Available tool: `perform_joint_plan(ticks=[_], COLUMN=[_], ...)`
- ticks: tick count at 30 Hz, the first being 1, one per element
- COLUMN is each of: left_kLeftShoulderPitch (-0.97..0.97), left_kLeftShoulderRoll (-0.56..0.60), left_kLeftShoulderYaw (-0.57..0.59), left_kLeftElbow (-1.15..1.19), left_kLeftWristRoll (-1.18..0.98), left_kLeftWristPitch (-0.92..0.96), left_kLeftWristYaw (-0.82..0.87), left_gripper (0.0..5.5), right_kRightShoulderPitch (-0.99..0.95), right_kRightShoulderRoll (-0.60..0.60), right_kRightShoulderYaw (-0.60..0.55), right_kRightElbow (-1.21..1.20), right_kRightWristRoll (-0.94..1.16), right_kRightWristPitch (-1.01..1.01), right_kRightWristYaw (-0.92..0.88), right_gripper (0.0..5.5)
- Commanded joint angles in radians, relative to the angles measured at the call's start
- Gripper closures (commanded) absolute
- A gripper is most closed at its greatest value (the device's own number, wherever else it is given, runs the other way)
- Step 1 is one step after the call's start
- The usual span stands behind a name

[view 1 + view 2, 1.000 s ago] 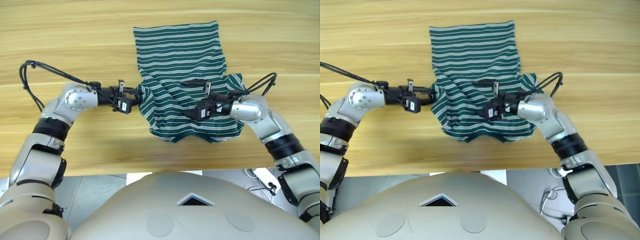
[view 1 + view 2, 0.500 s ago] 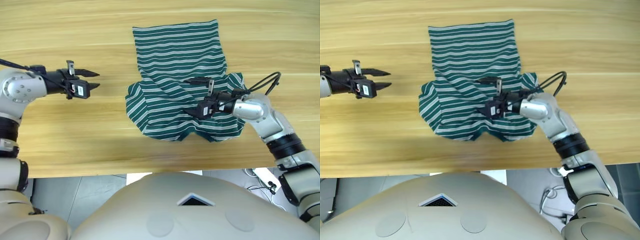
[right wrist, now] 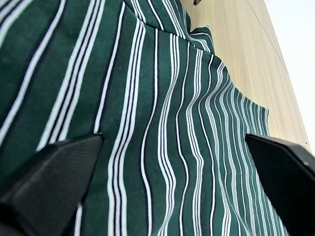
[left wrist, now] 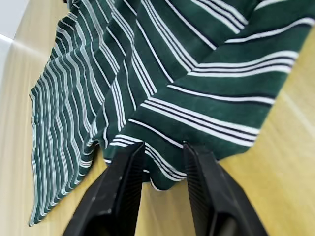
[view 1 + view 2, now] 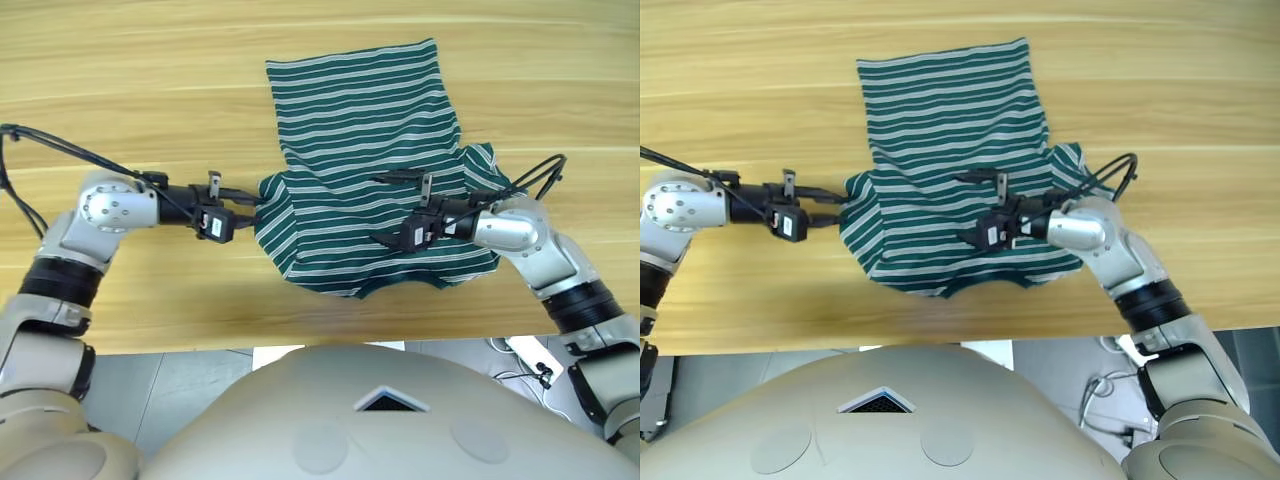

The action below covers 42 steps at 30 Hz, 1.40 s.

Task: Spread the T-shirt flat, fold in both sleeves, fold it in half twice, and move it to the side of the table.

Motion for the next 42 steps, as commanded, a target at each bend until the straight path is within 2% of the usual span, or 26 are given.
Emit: perform_joint_plan(ticks=[1,7,13,20,24,30,42], left_kLeftShoulderPitch=[-0.038,-0.011,0.004,0.005,0.029,0.069,0.067], left_kLeftShoulderRoll=[-0.025,0.069,0.191,0.253,0.224,0.104,0.017], left_kLeftShoulderYaw=[-0.023,-0.021,0.092,0.198,0.201,0.105,0.023], left_kLeftElbow=[0.065,0.130,0.064,0.078,0.055,-0.055,-0.097], left_kLeftWristRoll=[0.124,0.236,0.162,0.136,0.062,-0.066,0.028], left_kLeftWristPitch=[0.005,-0.012,0.024,0.029,-0.024,-0.090,-0.038], left_kLeftWristYaw=[0.058,0.124,0.147,0.204,0.191,0.123,0.094], left_gripper=[4.04,4.04,4.04,4.04,4.04,4.04,4.04], right_kRightShoulderPitch=[0.026,0.032,0.022,0.027,0.051,0.109,0.116], right_kRightShoulderRoll=[-0.004,-0.011,-0.011,-0.014,-0.020,-0.058,-0.013], right_kRightShoulderYaw=[0.028,0.021,0.013,0.002,-0.008,0.007,0.031], right_kRightElbow=[0.012,0.010,0.017,-0.034,-0.099,-0.188,-0.186], right_kRightWristRoll=[-0.037,-0.034,-0.035,0.006,0.064,0.149,0.133], right_kRightWristPitch=[0.027,0.034,0.037,0.027,0.018,-0.017,-0.010], right_kRightWristYaw=[0.041,0.038,0.035,0.055,0.087,0.175,0.195], right_gripper=[0.15,0.15,0.15,0.15,0.15,0.15,0.15])
